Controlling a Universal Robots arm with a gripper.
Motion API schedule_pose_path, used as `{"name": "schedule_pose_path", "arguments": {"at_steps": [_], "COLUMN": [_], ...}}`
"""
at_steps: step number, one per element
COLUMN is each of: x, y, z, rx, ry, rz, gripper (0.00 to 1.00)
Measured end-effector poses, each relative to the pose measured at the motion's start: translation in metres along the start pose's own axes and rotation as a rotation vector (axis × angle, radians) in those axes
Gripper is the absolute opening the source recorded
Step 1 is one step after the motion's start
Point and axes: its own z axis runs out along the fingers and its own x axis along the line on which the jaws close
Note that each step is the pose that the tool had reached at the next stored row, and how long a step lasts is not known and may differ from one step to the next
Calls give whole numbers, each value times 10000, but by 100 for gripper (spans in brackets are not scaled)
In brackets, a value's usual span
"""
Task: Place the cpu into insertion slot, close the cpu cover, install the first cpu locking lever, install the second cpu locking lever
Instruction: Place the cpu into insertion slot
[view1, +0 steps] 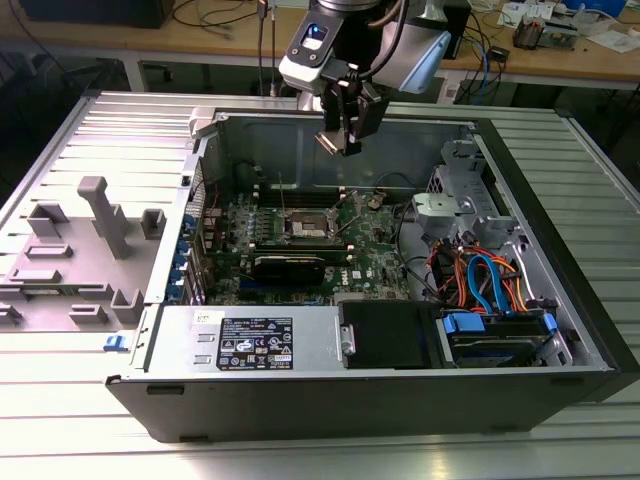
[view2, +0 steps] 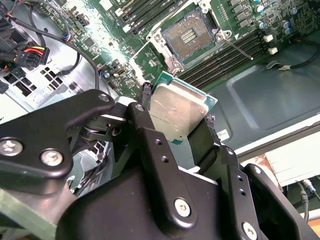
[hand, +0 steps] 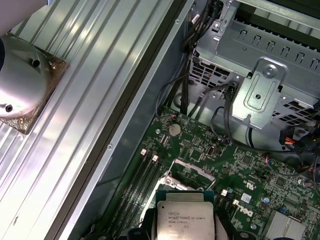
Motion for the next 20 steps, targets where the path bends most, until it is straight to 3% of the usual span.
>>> {"name": "schedule_pose_path", "arguments": {"at_steps": [3, 7, 10, 18, 20], "x": [-2, 0, 53, 59, 60], "y": [-1, -9, -114, -129, -130], "z": [6, 26, 32, 54, 71], "rx": [-5, -16, -17, -28, 204], "ry": [-15, -66, -70, -141, -67], "rz": [191, 786, 822, 1655, 1979], "gripper": [55, 55, 55, 55, 55]}}
